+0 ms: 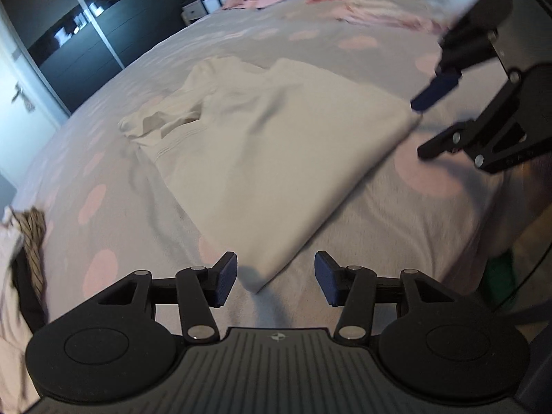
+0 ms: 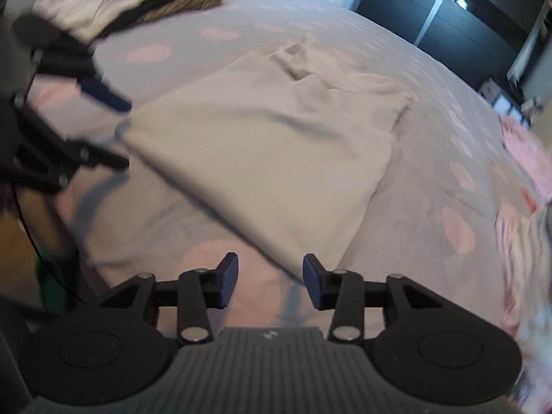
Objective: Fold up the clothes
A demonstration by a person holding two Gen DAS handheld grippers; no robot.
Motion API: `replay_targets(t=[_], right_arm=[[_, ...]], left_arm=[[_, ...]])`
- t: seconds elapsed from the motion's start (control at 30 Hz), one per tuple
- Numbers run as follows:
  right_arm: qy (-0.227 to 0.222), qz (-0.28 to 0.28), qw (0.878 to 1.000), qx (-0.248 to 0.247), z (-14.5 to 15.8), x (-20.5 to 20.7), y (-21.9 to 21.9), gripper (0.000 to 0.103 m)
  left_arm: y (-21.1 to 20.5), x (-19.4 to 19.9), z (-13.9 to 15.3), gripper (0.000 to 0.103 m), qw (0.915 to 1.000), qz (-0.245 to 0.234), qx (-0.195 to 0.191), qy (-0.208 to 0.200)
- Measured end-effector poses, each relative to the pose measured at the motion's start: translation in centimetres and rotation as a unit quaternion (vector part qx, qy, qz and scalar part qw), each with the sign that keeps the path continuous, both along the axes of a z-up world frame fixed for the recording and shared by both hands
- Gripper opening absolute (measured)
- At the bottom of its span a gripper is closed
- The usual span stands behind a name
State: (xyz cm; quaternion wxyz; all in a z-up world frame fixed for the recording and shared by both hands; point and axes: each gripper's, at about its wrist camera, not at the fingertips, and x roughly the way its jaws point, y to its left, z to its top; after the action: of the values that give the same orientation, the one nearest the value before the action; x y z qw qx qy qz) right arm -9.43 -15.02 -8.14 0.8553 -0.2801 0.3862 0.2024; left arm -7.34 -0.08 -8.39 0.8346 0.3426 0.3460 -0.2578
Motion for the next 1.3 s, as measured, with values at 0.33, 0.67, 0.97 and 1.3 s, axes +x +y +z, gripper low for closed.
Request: replay_targets(t=[0.33, 0.67, 0.97, 1.3], right_arm=[[-0.097, 0.099, 0.977, -0.160, -2.7, -1.1, 1.9, 0.057], [-0.135, 0.112, 0.955, -0.240, -3.7, -0.9, 1.3, 0.056], [-0.150, 0.144, 0.950, -0.231, -4.2, -0.5, 2.2, 0.044], [-0.176, 0.147, 0.944, -0.237, -4.7, -0.5, 2.7, 0.023]], left_arm=[[-2.3, -1.3, -3.5, 0.049, 0.9766, -0.099, 0.137, -0.133], [-2.1, -2.0, -4.8, 0.033, 0.9580, -0.120, 0.211, -0.152], [-3.2, -1.2, -5.9, 0.032, 0.9525, -0.160, 0.188, -0.178], [-3.6, -0.4, -4.6, 0.017, 0.9547, -0.121, 0.190, -0.195]])
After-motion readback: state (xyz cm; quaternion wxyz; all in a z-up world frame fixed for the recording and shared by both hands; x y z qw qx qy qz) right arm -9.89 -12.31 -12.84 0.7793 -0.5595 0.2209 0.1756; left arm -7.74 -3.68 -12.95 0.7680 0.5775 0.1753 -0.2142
